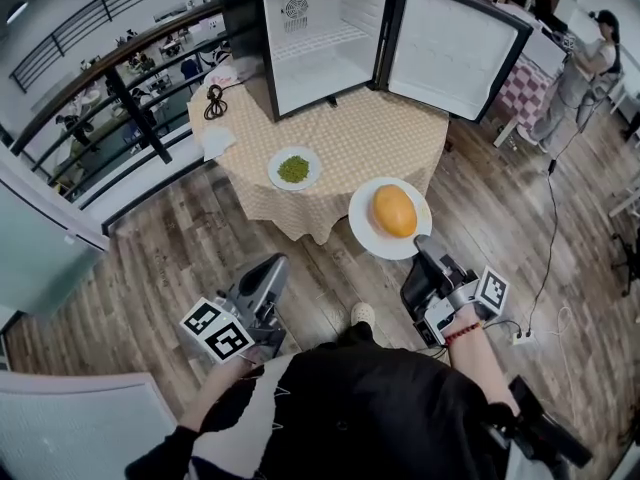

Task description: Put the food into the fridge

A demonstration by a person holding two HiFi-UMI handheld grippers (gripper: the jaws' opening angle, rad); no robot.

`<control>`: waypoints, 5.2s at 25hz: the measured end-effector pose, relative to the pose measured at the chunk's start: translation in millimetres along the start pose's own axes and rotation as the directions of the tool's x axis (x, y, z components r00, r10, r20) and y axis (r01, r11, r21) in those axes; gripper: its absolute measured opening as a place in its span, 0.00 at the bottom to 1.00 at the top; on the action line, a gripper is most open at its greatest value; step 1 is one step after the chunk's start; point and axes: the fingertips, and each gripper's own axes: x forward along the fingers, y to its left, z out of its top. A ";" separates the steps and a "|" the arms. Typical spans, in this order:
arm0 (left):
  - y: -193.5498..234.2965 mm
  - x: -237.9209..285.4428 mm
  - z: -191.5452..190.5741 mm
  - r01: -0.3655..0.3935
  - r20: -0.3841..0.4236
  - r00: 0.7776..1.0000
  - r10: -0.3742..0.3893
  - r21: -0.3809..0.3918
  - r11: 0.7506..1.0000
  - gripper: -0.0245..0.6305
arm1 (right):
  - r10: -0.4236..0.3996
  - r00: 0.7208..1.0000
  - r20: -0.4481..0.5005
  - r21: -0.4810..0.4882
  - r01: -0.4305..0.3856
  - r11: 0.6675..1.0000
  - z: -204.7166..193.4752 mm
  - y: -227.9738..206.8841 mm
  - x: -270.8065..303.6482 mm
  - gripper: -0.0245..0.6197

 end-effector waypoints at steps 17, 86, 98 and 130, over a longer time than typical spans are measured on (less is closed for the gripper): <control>39.9 116.4 7.2 -0.031 -0.034 0.999 0.032 0.029 0.999 0.06 | 0.047 0.997 -0.054 0.037 -0.045 0.998 100.5 -16.6 71.1 0.10; 95.5 275.7 20.1 -0.055 -0.025 0.998 0.056 0.019 0.998 0.06 | 0.008 0.988 -0.152 -0.017 -0.011 1.000 239.7 -17.3 192.2 0.10; 158.9 285.4 72.2 -0.019 -0.033 0.999 0.021 0.037 0.999 0.06 | 0.016 0.994 -0.110 -0.026 -0.019 0.999 231.4 -24.2 257.8 0.10; 255.2 262.3 125.5 0.063 -0.049 0.997 -0.062 0.019 0.998 0.06 | 0.063 0.997 0.041 -0.059 -0.061 0.996 209.0 -18.3 355.0 0.10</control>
